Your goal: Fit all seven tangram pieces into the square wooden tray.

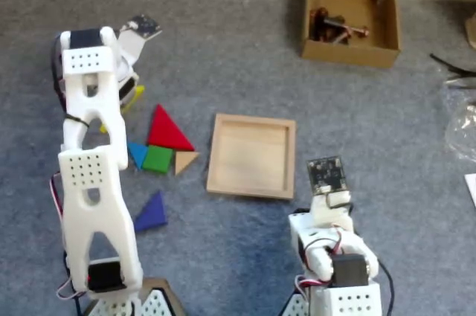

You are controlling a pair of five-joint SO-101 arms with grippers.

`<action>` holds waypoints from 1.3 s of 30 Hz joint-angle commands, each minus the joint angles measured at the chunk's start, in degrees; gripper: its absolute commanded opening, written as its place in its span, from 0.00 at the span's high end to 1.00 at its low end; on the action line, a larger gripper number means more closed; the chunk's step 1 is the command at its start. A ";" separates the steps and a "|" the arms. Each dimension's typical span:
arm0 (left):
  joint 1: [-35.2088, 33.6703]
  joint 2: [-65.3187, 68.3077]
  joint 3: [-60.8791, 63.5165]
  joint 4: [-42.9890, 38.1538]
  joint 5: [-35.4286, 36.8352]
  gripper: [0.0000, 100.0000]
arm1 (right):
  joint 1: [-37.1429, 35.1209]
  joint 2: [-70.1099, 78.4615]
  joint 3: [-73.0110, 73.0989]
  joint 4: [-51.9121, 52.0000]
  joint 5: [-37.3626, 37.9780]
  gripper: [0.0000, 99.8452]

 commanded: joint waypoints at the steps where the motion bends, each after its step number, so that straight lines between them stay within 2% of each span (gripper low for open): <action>1: 1.19 -3.74 -1.36 0.53 0.35 0.99 | -0.57 -0.48 6.73 -1.01 -0.44 0.99; 20: 1.71 -10.07 -1.45 0.70 0.79 0.99 | -0.57 -0.48 6.73 -1.01 -0.44 0.99; 26: 4.18 -15.60 -0.40 0.79 9.58 0.99 | -0.57 -0.48 6.73 -1.01 -0.44 0.99; 35: 12.79 -29.32 14.37 0.79 19.69 0.99 | -0.57 -0.48 6.73 -1.01 -0.44 0.99; 39: 16.22 -33.98 18.24 0.53 28.84 0.99 | -0.57 -0.48 6.73 -1.01 -0.44 0.99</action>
